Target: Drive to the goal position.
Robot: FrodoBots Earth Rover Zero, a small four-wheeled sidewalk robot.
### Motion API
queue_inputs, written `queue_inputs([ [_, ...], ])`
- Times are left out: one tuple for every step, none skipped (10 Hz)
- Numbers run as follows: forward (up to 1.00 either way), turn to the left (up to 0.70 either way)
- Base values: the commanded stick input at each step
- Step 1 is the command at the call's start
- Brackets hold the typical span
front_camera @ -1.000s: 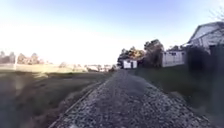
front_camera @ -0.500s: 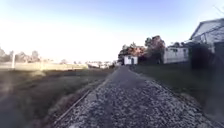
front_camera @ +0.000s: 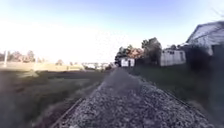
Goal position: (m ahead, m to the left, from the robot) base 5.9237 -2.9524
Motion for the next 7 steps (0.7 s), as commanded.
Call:
queue_inputs([
  [0.72, 0.00],
  [0.75, 0.00],
  [0.79, -0.12],
  [0.82, -0.25],
  [0.85, -0.32],
  [0.85, -0.22],
  [0.85, -0.13],
])
